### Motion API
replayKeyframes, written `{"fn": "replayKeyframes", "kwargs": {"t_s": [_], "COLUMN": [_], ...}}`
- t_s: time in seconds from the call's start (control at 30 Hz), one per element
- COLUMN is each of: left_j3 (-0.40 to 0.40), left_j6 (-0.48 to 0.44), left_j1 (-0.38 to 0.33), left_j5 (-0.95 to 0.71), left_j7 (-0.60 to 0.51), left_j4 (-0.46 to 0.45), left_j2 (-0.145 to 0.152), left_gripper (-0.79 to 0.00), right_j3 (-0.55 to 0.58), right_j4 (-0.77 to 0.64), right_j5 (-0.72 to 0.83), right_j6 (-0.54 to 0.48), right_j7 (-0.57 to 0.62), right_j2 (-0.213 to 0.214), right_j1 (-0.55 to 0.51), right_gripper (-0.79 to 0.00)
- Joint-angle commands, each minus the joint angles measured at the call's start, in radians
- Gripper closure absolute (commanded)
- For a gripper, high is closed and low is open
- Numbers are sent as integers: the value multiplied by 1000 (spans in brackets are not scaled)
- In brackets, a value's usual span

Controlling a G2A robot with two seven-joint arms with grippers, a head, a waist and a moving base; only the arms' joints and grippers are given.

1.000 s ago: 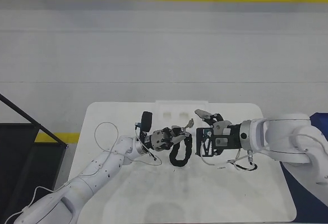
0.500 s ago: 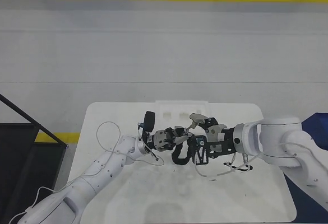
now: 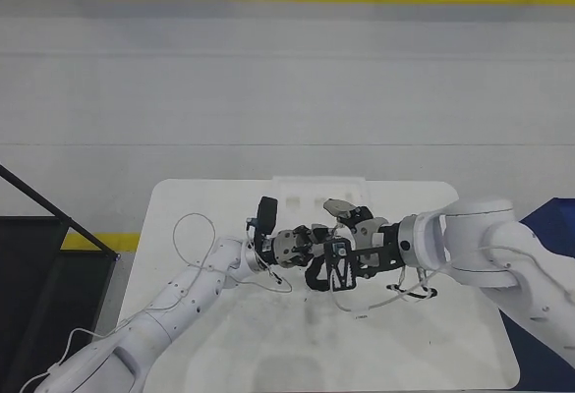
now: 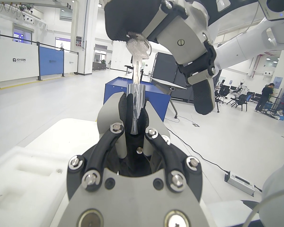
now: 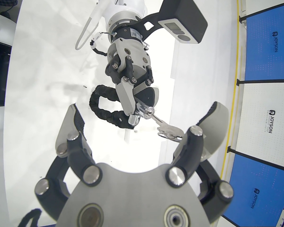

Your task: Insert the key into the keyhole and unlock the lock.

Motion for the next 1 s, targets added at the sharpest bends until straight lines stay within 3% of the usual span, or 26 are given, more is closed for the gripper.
{"fn": "replayKeyframes", "kwargs": {"t_s": [0.0,0.6,0.83,0.97], "left_j3": [2,-35,-40,-43], "left_j6": [0,1,0,0], "left_j1": [0,16,18,20], "left_j5": [5,26,67,92], "left_j7": [0,1,0,0], "left_j4": [-2,-12,-19,-28], "left_j2": [-1,1,7,14], "left_gripper": [0,0,0,0], "right_j3": [-6,-11,-22,-79], "right_j4": [5,16,31,33], "right_j5": [3,90,-13,12], "right_j6": [0,-37,-151,-151], "right_j7": [1,95,-11,-11], "right_j2": [-3,-1,27,49], "right_j1": [8,45,96,161], "right_gripper": [-785,-785,-785,-785]}}
